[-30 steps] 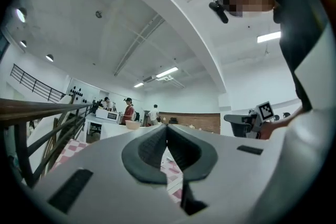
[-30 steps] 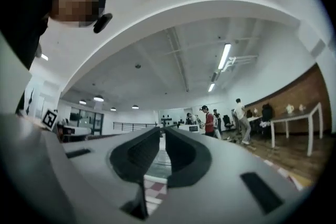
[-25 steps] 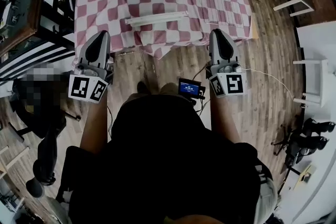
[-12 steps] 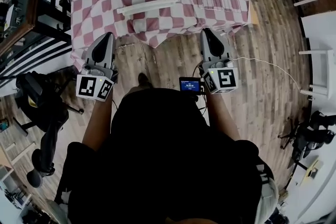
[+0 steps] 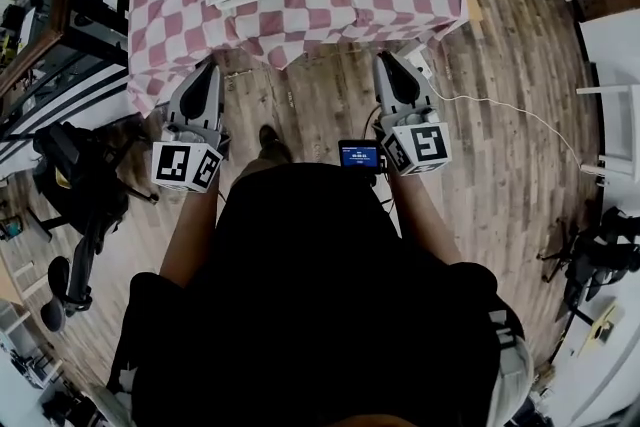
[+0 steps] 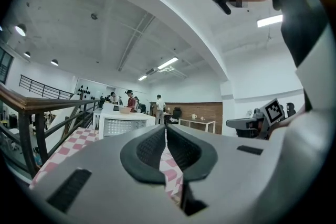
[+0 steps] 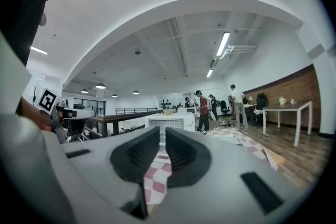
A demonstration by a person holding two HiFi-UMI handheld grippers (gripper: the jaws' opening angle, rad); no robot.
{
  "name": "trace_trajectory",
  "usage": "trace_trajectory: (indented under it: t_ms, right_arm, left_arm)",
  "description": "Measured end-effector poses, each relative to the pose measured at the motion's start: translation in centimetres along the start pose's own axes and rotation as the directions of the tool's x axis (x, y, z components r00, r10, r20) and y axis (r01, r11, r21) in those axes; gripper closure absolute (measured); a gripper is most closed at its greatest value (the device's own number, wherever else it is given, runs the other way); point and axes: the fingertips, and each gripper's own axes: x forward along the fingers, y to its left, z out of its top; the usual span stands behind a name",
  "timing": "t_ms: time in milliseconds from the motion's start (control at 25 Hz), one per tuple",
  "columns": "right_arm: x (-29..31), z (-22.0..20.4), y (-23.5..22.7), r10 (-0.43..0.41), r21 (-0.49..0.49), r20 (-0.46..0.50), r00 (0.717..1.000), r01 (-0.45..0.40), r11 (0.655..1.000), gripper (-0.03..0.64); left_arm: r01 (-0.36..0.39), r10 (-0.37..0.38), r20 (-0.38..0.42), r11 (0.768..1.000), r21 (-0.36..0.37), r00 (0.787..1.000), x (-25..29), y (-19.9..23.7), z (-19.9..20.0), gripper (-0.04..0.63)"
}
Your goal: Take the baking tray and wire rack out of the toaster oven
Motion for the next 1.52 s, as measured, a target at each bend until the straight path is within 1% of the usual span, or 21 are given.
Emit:
trace_trajectory:
  t_ms: [280, 560, 800, 920, 1000, 1200, 1520]
  right_arm:
    - [-5.1, -1.2, 0.5, 0.029, 0.018, 0.000, 1.000, -0.029, 0.999, 0.580]
    - [-11.1, -3.2, 0.8, 0.043, 0.055, -0.023, 0.999, -0.042, 0.998, 0.580]
    - [-13.7, -4.9, 1.7, 0.056, 0.094, -0.050, 0.997, -0.051, 0.994, 0.580]
    - [-14.0, -5.2, 2.4, 0.063, 0.118, -0.057, 0.996, -0.056, 0.992, 0.580]
    - [-14.1, -5.1, 3.1, 0.076, 0.100, -0.064, 0.995, -0.070, 0.993, 0.580]
    - [-14.7, -5.9, 4.1, 0.105, 0.078, -0.115, 0.988, -0.097, 0.992, 0.580]
    - [-15.3, -6.7, 5.1, 0.114, 0.066, -0.156, 0.981, -0.105, 0.992, 0.580]
  left_arm:
    - [-0.015, 0.015, -0.030, 1.000, 0.012, 0.999, -3.2, -5.0, -1.8, 0.607]
    - [-0.034, 0.034, -0.073, 0.999, -0.002, 0.997, -6.7, -9.7, -3.6, 0.606]
    - [-0.012, 0.014, -0.107, 1.000, 0.024, 0.994, -9.1, -12.8, -3.9, 0.606]
    - [0.003, 0.002, -0.123, 0.999, 0.040, 0.992, -10.0, -13.5, -4.5, 0.606]
    - [0.003, 0.003, -0.137, 0.999, 0.039, 0.991, -10.5, -13.4, -5.4, 0.606]
    - [-0.037, 0.029, -0.161, 0.998, -0.051, 0.987, -11.6, -12.8, -7.7, 0.606]
    - [-0.057, 0.044, -0.161, 0.995, -0.080, 0.986, -13.8, -12.3, -8.4, 0.606]
